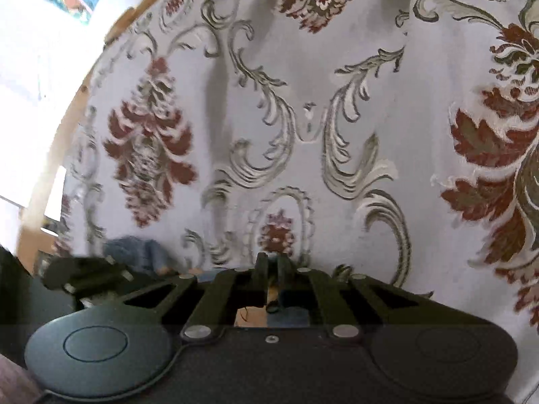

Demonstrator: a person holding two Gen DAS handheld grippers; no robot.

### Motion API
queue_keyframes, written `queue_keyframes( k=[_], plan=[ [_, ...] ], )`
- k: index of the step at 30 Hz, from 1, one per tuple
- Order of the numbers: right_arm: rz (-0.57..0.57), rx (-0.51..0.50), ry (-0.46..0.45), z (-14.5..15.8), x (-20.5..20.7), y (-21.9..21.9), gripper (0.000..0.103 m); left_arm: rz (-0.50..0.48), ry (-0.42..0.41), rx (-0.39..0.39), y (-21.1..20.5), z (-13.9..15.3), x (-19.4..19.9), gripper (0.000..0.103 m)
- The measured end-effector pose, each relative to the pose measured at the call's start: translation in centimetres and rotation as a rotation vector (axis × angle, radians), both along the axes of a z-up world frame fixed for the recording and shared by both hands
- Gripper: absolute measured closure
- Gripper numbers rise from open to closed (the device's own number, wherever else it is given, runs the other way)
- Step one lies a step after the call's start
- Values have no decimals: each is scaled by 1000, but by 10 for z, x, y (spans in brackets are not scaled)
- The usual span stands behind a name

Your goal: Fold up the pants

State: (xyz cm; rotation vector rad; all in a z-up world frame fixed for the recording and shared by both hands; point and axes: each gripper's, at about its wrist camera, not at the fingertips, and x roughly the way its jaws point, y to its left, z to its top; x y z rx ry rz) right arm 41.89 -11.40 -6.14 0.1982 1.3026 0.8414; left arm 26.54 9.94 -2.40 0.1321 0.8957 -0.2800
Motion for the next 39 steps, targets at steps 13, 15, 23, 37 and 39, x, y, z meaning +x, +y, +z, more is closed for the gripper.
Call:
queue_keyframes(
  k=[13,15,23,37,39],
  plan=[
    [31,38,-33,1,-25,-8,78,129,-5,-23,27,5,1,76],
    [-42,31,-88,3,-20,-16,79,154,-29,-43,33,11,-1,76],
    [52,114,-244,35,-79,-23,67,171,-50,-122,48,26,-16,75],
    [133,10,-511,12,-205,43,42,287,295,-400,94,47,-21,37],
    [112,-15,-525,7,-208,52,43,314,342,-472,100,44,-15,37]
  ],
)
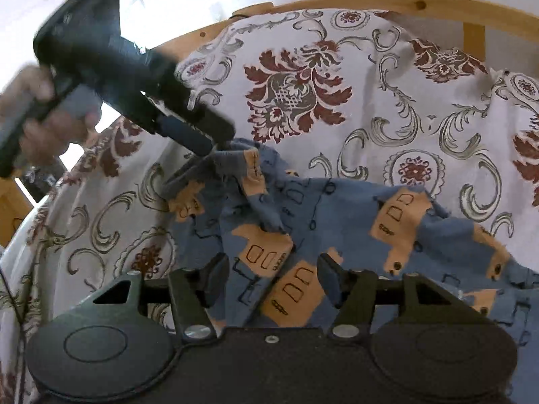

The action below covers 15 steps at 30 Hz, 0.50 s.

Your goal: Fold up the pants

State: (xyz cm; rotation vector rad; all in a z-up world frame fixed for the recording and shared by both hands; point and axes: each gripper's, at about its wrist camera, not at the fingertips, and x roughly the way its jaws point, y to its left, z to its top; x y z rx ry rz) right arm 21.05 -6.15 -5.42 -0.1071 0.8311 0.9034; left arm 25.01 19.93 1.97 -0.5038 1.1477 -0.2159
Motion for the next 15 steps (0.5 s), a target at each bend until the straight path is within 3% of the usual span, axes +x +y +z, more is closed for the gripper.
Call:
queue_keyframes(
  k=[2,3,4,6,9,12,15],
  plan=[
    [-17,-6,14,-7,-1,7,47,45,35,-71,7,-8,6,37],
    [-24,-3,29,-11,-1,11,55,68,53,-86,9,-12,9,37],
    [-27,-6,42,-14,-2,13,60,98,73,-87,11,-17,12,37],
    [-40,-17,35,-18,-7,18,81,140,97,-69,12,-23,17,40],
    [-37,-23,-8,-17,-18,22,94,172,112,-63,14,-29,16,44],
    [5,-37,-115,-10,-35,26,97,190,114,-85,18,-31,12,44],
    [86,-55,-208,-5,-53,32,98,193,90,-129,27,-27,8,36]
  ],
)
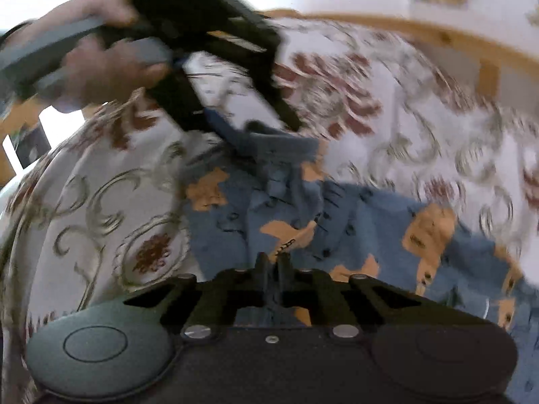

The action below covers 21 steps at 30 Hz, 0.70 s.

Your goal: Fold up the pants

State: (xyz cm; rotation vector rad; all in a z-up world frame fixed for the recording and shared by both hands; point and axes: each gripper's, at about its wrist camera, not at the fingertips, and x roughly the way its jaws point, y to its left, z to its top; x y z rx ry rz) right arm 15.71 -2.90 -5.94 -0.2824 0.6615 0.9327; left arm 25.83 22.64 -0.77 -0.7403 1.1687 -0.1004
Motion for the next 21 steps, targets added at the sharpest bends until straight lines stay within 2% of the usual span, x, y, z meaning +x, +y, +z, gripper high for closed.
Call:
queue_keyframes(
  k=[6,12,15,16,17,19,21],
  plan=[
    [159,-77,-147,-2,-34,14,98,16,3,-10,12,6,-2,29],
    [239,-107,-180,-7,-50,21,98,34,81,34,9,-2,9,29],
    [177,-68,-155,-3,-47,13,98,59,94,32,8,-2,16,30],
    [130,-46,-135,-1,-40,8,94,65,98,33,7,-2,18,30],
    [90,-29,-126,0,-35,4,86,75,108,39,7,-2,20,30],
    [14,8,-112,3,-19,-6,82,94,116,39,7,-3,23,31],
    [-31,19,-80,5,-1,-10,72,117,129,39,7,-4,25,36]
  ],
)
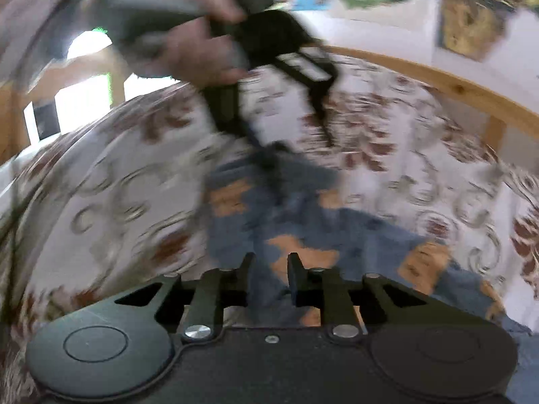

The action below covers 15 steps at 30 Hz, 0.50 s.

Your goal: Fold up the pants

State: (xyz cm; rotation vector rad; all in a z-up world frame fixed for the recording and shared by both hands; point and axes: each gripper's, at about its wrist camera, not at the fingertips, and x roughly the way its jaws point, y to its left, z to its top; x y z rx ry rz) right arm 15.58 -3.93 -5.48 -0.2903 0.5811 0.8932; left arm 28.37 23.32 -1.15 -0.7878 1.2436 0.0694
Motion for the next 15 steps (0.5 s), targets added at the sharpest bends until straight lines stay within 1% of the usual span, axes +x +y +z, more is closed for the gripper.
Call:
queue_keyframes(
  k=[3,5,7,8,9,10,12,14,15],
  plan=[
    [-26,19,70,-5,26,-1,64,16,33,10,-1,-4,3,48],
    [-37,27,116,-11,37,2,64,21,40,22,-1,-7,3,57],
    [-46,36,142,-14,43,4,73,29,43,33,-1,-9,1,78],
    [-47,43,144,-14,43,4,95,31,42,38,0,-9,-1,84],
    [-49,50,133,-12,41,4,103,33,40,39,1,-8,-3,87],
    [-39,61,113,-10,37,4,103,32,36,38,2,-7,-6,90],
    [-5,65,65,-6,26,5,103,-1,20,51,4,-3,-10,93],
    [29,65,23,-2,12,7,103,-31,2,80,6,2,-12,93],
    [43,68,20,-1,9,8,103,-55,-16,78,8,3,-13,93]
  ],
)
